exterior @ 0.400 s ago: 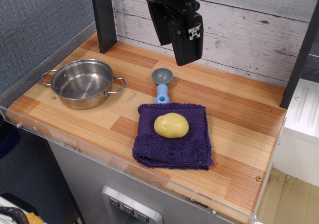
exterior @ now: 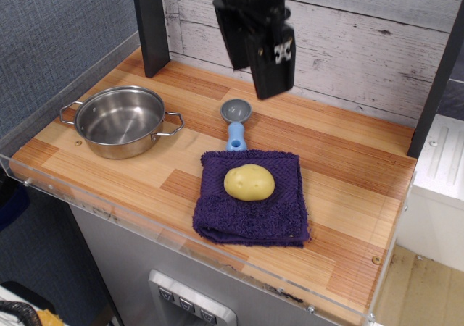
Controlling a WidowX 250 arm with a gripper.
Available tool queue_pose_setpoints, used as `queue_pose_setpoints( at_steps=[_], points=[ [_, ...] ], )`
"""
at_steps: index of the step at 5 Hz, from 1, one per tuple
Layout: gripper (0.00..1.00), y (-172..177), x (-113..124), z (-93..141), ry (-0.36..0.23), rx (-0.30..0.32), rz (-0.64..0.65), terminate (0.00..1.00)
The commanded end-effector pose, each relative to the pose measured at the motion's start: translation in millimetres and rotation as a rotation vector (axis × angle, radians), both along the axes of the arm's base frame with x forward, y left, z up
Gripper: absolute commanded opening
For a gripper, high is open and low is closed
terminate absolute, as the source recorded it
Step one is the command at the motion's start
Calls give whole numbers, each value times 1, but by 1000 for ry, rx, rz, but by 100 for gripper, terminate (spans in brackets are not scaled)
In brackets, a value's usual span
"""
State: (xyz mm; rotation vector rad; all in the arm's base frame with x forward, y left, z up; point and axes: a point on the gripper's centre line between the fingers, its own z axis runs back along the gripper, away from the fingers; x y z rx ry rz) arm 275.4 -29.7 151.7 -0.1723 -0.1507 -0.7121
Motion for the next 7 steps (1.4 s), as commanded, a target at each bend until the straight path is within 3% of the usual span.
queue_pose_setpoints(
  at_steps=[1, 2, 4, 7],
  points=[
    [100, 58, -41, -2, -10, 148, -1, 0],
    [100, 94, -56, -11, -15, 175, 36, 0],
    [100, 151, -45, -32, -16, 193, 83, 0],
    [100, 175, -23, -64, -15, 201, 86, 0]
  ],
)
